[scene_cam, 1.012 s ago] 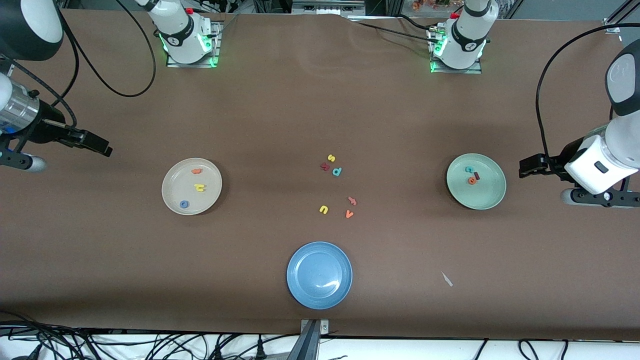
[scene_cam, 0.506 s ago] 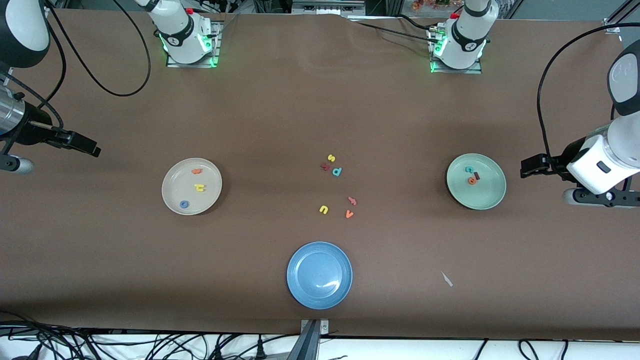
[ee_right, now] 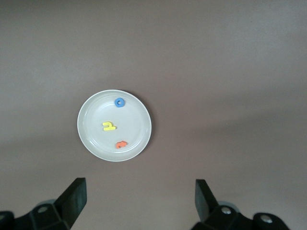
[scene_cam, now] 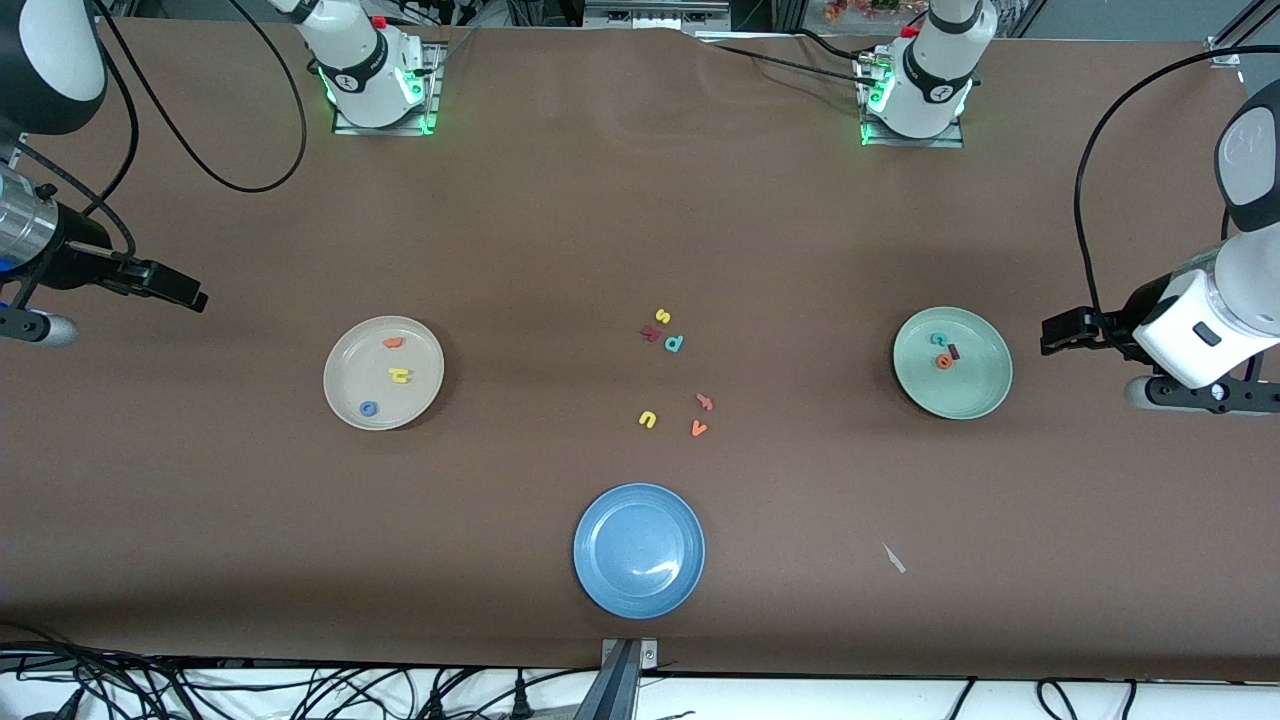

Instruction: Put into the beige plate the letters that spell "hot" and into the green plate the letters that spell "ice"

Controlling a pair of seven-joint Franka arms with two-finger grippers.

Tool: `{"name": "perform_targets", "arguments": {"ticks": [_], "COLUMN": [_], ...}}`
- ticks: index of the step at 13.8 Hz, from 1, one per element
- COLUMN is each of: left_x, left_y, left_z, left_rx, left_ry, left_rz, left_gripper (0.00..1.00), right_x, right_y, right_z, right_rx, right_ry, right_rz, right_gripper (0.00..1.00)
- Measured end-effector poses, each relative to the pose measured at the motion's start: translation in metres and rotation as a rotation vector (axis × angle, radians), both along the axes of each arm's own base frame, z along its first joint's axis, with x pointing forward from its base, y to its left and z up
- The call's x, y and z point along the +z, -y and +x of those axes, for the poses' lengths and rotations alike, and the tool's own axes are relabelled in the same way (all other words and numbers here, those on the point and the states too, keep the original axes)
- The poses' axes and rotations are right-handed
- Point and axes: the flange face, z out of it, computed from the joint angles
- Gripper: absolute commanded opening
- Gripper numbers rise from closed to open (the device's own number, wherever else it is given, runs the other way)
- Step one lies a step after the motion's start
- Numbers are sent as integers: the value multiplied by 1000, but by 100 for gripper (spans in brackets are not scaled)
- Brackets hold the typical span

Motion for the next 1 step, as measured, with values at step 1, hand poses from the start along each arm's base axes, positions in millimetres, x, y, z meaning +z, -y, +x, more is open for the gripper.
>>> {"name": "perform_targets", "arguments": {"ticks": [1], "left_x": [0], "left_y": [0], "left_z": [0], "left_rx": [0], "left_ry": [-1], "left_rz": [0], "left_gripper": [100], "right_x": [0], "right_y": [0], "right_z": [0], "right_rx": [-1], "right_ry": [0], "right_rz": [0], "right_gripper": [100]}}
